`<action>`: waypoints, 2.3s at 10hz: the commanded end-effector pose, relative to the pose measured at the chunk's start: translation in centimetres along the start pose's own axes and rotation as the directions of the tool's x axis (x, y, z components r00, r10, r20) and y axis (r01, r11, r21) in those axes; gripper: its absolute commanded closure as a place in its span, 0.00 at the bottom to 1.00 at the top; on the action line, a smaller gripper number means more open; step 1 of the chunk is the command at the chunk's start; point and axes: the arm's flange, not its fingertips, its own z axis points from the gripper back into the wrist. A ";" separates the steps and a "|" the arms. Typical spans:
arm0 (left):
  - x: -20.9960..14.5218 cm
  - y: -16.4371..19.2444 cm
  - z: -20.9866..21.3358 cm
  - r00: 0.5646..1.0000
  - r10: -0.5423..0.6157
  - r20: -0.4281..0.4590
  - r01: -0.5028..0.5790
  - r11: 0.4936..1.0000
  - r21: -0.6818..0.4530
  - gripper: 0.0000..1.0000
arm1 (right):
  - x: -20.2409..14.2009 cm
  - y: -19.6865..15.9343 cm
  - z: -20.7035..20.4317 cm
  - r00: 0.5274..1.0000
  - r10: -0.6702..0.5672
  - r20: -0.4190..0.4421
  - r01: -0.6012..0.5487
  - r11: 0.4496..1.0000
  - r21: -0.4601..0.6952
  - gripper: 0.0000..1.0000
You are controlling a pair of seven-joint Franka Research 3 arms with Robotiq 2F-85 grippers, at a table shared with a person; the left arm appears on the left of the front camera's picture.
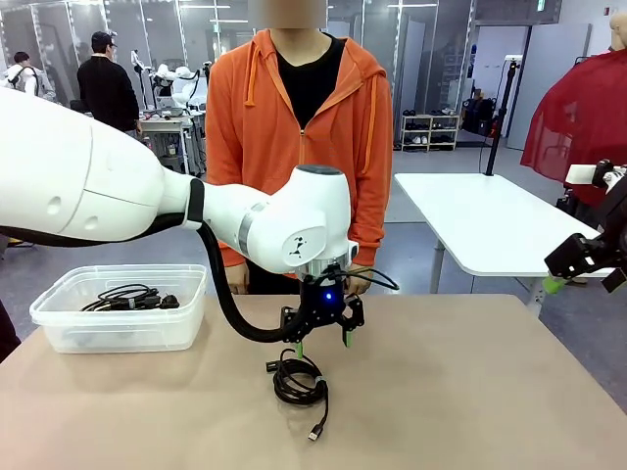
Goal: Organize and store the cables.
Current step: Place the USB Extension Cable into the Organizing box.
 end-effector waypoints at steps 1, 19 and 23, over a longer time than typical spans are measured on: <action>0.2 -0.7 -0.8 0.999 -0.024 -0.038 0.022 0.999 -0.036 0.00 | 0.2 0.2 0.0 1.000 0.005 -0.008 -0.005 1.000 0.001 0.00; 0.3 -1.1 -5.9 0.990 -0.072 -0.117 0.082 0.994 0.077 1.00 | 0.2 0.2 0.0 1.000 0.005 -0.008 -0.005 1.000 0.001 0.00; 0.4 -1.3 -5.9 0.989 -0.075 -0.126 0.085 0.993 0.082 1.00 | 0.2 0.2 0.0 1.000 0.005 -0.008 -0.005 1.000 0.001 0.00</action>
